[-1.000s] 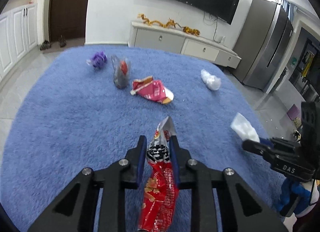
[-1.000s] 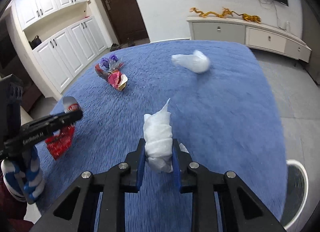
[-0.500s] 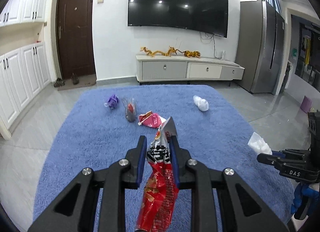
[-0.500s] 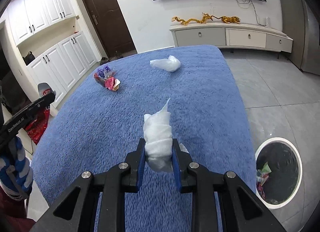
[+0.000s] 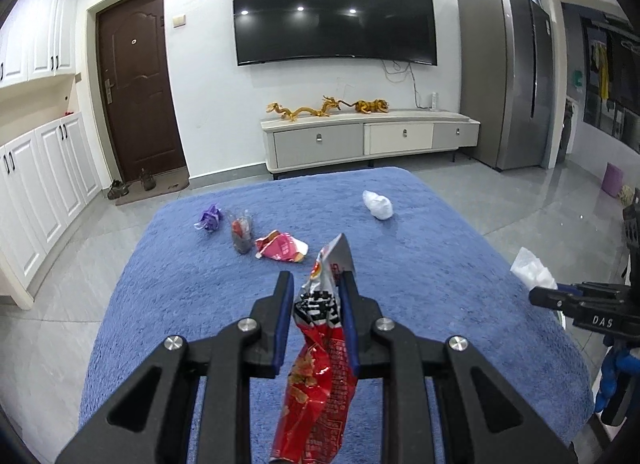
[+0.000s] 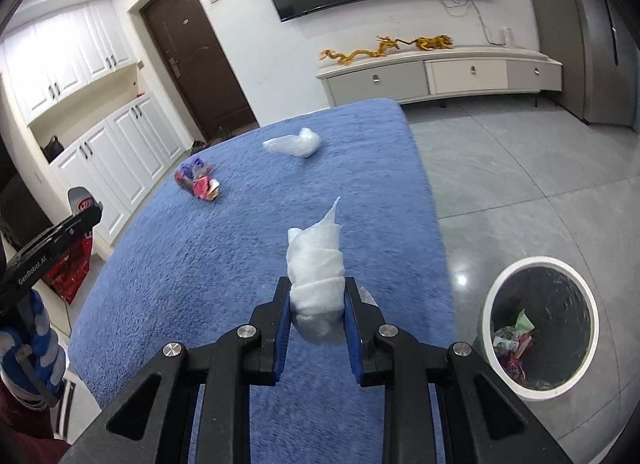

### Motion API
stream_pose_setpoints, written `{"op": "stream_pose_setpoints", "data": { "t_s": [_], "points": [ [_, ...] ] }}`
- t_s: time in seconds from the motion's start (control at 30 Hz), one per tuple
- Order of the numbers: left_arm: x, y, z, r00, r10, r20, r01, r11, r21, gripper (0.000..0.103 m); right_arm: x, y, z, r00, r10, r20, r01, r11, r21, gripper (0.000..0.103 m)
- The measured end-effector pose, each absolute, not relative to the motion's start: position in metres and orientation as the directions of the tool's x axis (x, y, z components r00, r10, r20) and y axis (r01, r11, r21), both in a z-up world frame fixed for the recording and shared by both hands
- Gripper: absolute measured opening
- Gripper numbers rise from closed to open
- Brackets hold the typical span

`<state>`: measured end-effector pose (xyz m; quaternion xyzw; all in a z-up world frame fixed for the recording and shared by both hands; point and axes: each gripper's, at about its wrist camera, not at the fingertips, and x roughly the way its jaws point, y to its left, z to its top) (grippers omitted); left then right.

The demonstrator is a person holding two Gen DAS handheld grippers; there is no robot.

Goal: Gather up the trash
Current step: 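Carry both items over the trash bin and open both tools to drop them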

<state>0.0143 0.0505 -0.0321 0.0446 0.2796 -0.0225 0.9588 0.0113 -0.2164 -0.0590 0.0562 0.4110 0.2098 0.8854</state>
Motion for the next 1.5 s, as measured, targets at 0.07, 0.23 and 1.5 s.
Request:
{"op": "stream_pose_setpoints", "data": {
  "t_s": [0.07,0.23,1.5],
  "points": [
    [0.017,0.043,-0.032,0.841,-0.022,-0.541,0.081,0.993,0.086,0.022,0.01,-0.227,-0.061,0.581,0.413,-0.701,-0.306,0.909,0.282,0.023],
    [0.025,0.019,-0.033,0.832,-0.036,-0.553,0.119,0.986,0.116,0.022,0.01,-0.256,-0.064,0.606,0.392,-0.693,-0.252,0.92,0.299,0.023],
    [0.167,-0.267,-0.094,0.457,-0.452,-0.766,0.622,0.778,-0.088,0.022,0.029,-0.446,-0.142,0.629,0.186,-0.755,0.182,0.909,0.375,0.023]
  ]
}}
